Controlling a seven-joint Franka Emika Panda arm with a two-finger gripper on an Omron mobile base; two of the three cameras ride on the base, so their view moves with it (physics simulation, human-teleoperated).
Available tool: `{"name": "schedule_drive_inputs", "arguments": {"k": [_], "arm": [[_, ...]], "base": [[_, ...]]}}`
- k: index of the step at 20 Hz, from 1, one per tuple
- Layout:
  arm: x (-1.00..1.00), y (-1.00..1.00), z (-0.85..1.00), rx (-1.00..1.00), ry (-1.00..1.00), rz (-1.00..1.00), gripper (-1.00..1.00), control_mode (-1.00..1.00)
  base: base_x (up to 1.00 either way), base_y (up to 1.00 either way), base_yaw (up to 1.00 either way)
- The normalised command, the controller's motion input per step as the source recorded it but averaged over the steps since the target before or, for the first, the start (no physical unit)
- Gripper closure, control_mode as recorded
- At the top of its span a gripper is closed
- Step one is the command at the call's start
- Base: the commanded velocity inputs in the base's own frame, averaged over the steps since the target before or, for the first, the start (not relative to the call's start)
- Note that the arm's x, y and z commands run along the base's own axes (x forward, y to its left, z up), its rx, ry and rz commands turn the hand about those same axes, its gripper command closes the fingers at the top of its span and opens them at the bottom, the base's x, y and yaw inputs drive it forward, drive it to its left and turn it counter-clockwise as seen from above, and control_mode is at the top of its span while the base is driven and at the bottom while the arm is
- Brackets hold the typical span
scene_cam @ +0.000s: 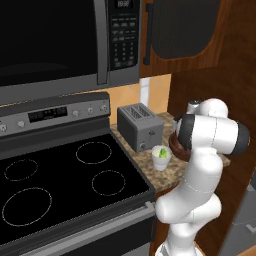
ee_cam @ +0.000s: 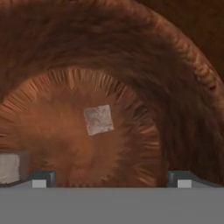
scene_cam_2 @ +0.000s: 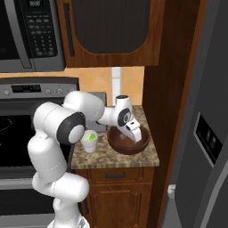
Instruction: Grab a lemon wedge from the fridge and one ice cube from the ice bowl, and put them in the glass of lemonade.
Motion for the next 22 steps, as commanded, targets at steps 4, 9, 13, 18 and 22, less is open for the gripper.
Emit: {"name": "schedule_drive_inputs", "arguments": {"k": [4, 9, 13, 18, 22], "arm": [[0.24, -0.11, -0.17, 0.00, 0.00, 0.00, -1.00, -1.00], [0.28, -0.14, -0.09, 0.00, 0.00, 0.00, -1.00, -1.00], [0.27, -0.13, -0.11, 0.00, 0.00, 0.00, -1.00, -1.00], [0.25, -0.06, -0.13, 0.00, 0.00, 0.00, -1.00, -1.00], [0.10, 0.00, -0.18, 0.00, 0.00, 0.00, -1.00, -1.00]], "base": [[0.00, 0.00, 0.00], [0.00, 0.00, 0.00], [0.00, 0.00, 0.00], [0.00, 0.00, 0.00], [0.00, 0.00, 0.00]]}}
